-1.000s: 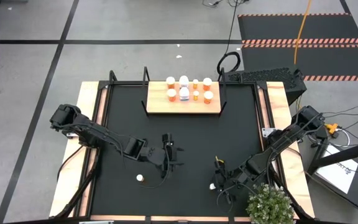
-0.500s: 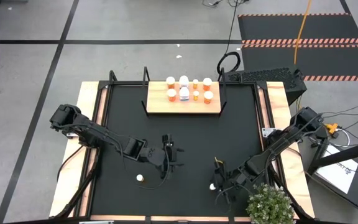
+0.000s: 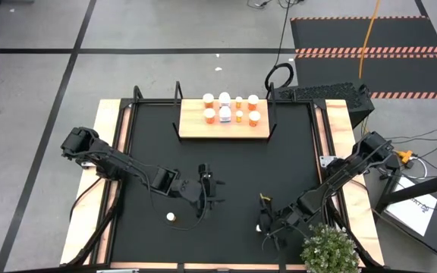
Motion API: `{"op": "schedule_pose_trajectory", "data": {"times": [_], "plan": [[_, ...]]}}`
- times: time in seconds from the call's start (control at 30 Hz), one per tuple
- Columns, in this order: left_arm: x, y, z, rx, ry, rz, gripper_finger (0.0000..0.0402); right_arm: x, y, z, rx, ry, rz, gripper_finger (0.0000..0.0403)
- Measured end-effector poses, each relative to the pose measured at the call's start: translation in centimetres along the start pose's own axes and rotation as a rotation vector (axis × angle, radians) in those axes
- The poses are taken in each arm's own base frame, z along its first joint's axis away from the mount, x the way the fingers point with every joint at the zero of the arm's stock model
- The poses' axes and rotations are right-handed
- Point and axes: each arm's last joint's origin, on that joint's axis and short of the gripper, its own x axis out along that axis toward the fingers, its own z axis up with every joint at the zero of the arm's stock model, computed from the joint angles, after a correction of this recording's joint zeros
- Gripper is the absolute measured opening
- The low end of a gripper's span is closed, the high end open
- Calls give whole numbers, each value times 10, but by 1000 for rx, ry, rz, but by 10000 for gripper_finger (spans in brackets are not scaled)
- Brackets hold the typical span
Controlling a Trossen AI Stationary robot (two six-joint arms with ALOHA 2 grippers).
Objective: Pick and place medicine bottles onto shelf by color
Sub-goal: Put the right big orange pill bottle on the shelf
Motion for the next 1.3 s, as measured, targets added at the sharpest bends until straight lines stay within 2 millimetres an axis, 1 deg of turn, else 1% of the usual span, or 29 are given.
{"op": "schedule_pose_trajectory", "data": {"times": [0.17, 0.27, 0.4, 0.5, 0.73, 0.8, 0.87, 0.97, 1.13, 1.3], "plan": [[0, 0, 1, -6, -11, -1, 271, -9, -2, 7, -12, -46, 3, 123], [0, 0, 1, -5, -9, 0, 271, -10, -2, 7, -9, -47, 1, 112], [0, 0, 0, -2, -3, 0, 271, -10, -2, 6, 3, -43, -12, 114], [0, 0, 0, -2, -3, 0, 271, -10, -3, 5, 18, -35, -22, 137], [0, 0, 0, 1, -3, -1, 271, -10, -4, 2, 39, -4, -35, 217], [0, 0, 0, 1, -3, 0, 271, -10, -4, 1, 39, 4, -37, 231], [0, 0, 0, 1, -3, 0, 271, -10, -4, 1, 38, 5, -36, 235], [0, 0, 0, 1, -3, 0, 271, -10, -4, 1, 36, 7, -33, 226], [0, 0, 0, 0, -3, 0, 271, -7, -6, -5, 35, 24, -14, 187], [0, 0, 0, 0, -3, 0, 271, -5, -7, -8, 33, -13, 4, 146]]}}
